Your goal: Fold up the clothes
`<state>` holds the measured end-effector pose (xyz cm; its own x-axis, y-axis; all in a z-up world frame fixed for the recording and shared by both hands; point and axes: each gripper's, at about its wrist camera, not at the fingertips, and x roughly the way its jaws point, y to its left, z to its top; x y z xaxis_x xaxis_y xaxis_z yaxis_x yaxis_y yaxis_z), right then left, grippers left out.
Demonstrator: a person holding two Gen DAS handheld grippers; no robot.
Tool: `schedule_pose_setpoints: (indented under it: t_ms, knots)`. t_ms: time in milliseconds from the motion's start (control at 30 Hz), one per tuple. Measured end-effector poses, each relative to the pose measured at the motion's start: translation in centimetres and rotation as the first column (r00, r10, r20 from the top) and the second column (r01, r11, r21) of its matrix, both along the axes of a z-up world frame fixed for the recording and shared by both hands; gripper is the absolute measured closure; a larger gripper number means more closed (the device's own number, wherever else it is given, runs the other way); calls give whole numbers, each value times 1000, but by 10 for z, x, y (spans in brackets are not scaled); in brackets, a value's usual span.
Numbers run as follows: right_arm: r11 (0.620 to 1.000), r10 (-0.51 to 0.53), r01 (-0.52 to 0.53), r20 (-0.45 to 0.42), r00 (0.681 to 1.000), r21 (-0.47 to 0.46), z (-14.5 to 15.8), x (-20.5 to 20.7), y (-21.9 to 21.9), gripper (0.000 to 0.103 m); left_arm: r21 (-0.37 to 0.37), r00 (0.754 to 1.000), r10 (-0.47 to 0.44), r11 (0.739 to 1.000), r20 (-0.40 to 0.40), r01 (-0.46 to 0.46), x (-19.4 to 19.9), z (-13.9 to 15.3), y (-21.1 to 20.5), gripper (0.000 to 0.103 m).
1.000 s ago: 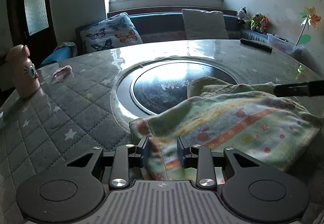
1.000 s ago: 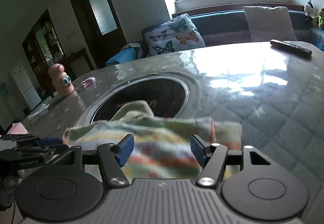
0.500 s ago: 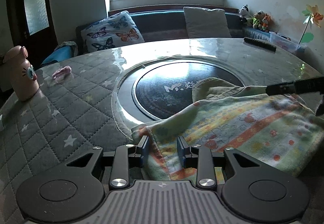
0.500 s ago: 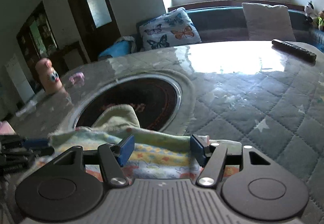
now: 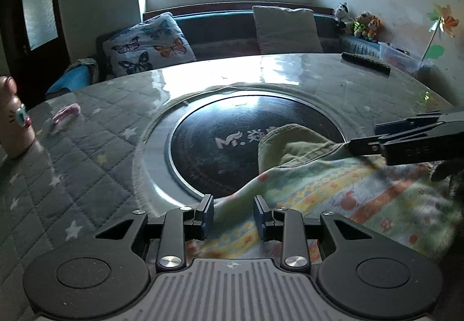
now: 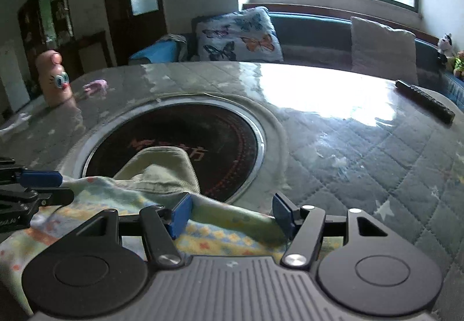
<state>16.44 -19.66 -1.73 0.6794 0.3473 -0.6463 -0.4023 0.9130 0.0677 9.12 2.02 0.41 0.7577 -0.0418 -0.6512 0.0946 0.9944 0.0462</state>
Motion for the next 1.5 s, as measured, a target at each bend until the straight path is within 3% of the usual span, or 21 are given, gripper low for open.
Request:
schedule_pose_setpoints:
  t_ms: [333,433,700,767,933,1500]
  knots:
    - [998,3,-2,29,1000,-57,1,-4,7,23,18,1000,1,1000,-21,0,15,-5,-6,69]
    - [999,11,-9,43,999,-50,4,-13,6,19,25,1000,9,1000,-13,-8,11,-4,-6,57]
    - [997,71,-68,84,994,-45,11,-47,6,5,20,1000,22,1000,6,-22,-4,1,-5,42]
    - [996,87,-84,92,992,-41,12,-56,7,0,19,999,29,999,15,-29,-9,3,-4,30]
    - [992,122,-121,98,988,-20,10,-77,11,0,20,999,44,999,30,-45,-23,5,-2,20]
    - [991,133,-132,76,988,-12,-11,-98,13,0,72,997,20,997,75,-25,-84,-5,-14,12]
